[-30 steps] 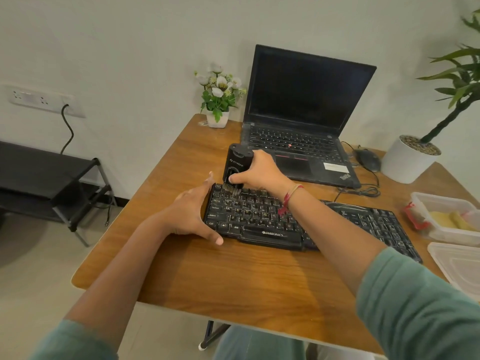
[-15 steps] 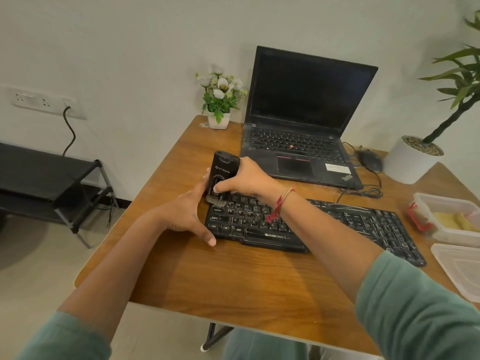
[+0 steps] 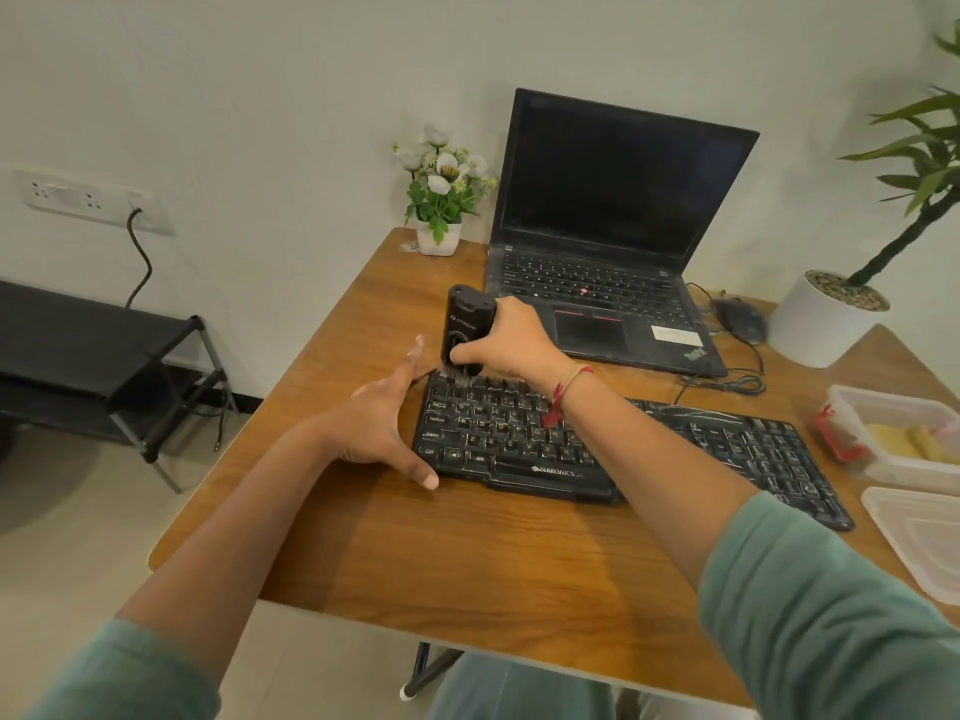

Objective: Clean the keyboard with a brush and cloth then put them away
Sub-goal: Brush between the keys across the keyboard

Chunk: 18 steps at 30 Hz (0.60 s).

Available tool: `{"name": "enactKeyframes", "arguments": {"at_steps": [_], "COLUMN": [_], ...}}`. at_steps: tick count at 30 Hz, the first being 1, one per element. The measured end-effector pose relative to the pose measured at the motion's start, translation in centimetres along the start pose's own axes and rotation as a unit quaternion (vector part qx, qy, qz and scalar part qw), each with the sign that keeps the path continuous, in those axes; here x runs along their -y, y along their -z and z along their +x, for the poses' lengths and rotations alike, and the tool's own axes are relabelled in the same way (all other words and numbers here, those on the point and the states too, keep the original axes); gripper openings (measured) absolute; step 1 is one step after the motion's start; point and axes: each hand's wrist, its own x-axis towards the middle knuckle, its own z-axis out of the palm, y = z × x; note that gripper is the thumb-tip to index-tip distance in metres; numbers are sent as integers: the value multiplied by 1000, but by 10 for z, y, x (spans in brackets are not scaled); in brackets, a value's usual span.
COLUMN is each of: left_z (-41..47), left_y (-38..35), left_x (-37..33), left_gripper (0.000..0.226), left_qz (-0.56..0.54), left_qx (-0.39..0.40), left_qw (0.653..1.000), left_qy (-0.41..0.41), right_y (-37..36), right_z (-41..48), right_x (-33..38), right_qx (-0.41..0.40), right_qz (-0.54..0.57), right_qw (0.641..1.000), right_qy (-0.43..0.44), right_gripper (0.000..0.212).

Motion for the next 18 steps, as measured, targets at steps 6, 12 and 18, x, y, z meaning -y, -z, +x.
{"name": "enactKeyframes", "arguments": {"at_steps": [6, 12, 18], "left_z": [1, 1, 5], "left_y": [-1, -2, 4], "left_x": [-1, -1, -4], "left_gripper": [150, 155, 126], "left_qz": [14, 23, 40], "left_qx": [-16, -6, 6], "left_qw": [1000, 1000, 999], "left_qy": [-11, -1, -7], "right_y": [-11, -3, -11], "right_z": [-9, -3, -13], "right_x": [-1, -3, 4], "right_qx": [105, 7, 86], "right_qz": [160, 41, 94], "right_qw": [981, 999, 992], "right_qy": [-43, -23, -24], "right_gripper": [35, 31, 39]}}
